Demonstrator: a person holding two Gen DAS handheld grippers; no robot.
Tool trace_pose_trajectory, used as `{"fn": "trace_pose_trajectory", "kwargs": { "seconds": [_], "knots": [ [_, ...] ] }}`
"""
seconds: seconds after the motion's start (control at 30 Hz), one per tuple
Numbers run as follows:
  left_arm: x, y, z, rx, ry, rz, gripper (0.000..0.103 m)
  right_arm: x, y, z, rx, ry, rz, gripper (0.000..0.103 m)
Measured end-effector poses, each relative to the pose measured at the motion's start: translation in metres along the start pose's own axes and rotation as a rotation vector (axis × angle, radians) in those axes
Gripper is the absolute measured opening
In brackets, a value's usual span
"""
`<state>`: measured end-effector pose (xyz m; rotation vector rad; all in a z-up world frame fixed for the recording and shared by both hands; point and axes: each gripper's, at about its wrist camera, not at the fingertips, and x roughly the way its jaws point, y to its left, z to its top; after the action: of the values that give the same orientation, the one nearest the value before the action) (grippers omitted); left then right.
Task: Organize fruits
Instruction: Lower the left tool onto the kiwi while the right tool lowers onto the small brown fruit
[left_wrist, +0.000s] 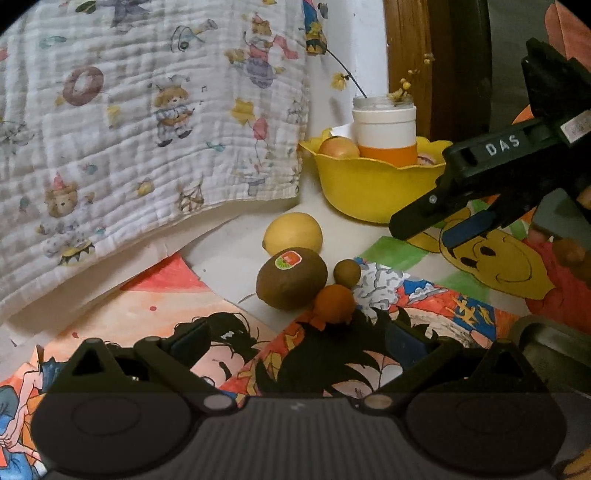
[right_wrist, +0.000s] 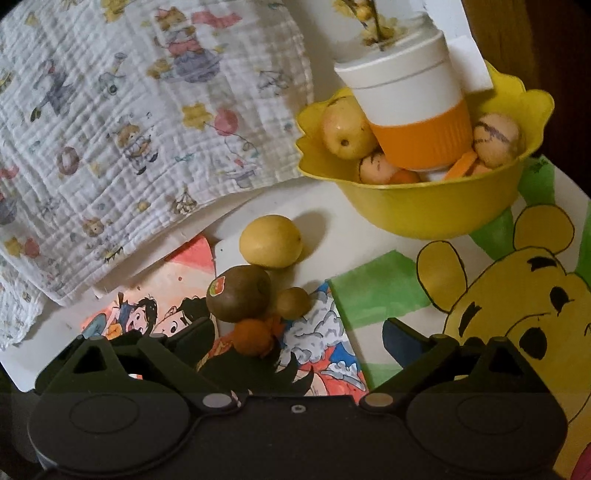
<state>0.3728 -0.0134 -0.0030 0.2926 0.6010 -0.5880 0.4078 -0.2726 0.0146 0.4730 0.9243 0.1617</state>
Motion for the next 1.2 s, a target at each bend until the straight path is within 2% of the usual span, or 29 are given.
{"fn": "trace_pose_trajectory", "kwargs": {
  "seconds": [0.37, 0.53, 0.7, 0.87, 1.07, 1.2],
  "knots": [
    [0.006, 0.009, 0.007, -0.029, -0.030, 0.013, 0.102, 0.012, 0.016, 0.010, 0.029, -0.065, 0.022, 0.096],
    [0.008, 0.029, 0.006, -0.093, -0.028, 0.022, 0.102, 0.015, 0.006, 0.009, 0.026, -0.060, 0.001, 0.093],
    [0.012, 0.049, 0.005, -0.178, -0.018, 0.014, 0.102, 0.013, -0.007, 0.003, -0.029, -0.035, -0.019, 0.092],
    [0.019, 0.058, 0.010, -0.248, -0.019, -0.017, 0.102, 0.011, -0.002, -0.008, -0.183, -0.024, -0.050, 0.089],
    [0.035, 0.060, 0.018, -0.312, 0.002, -0.081, 0.102, 0.020, 0.022, -0.026, -0.494, -0.005, -0.097, 0.086],
    [0.048, 0.060, 0.028, -0.342, 0.029, -0.133, 0.099, 0.032, 0.037, -0.039, -0.694, -0.002, -0.139, 0.079]
  ]
}}
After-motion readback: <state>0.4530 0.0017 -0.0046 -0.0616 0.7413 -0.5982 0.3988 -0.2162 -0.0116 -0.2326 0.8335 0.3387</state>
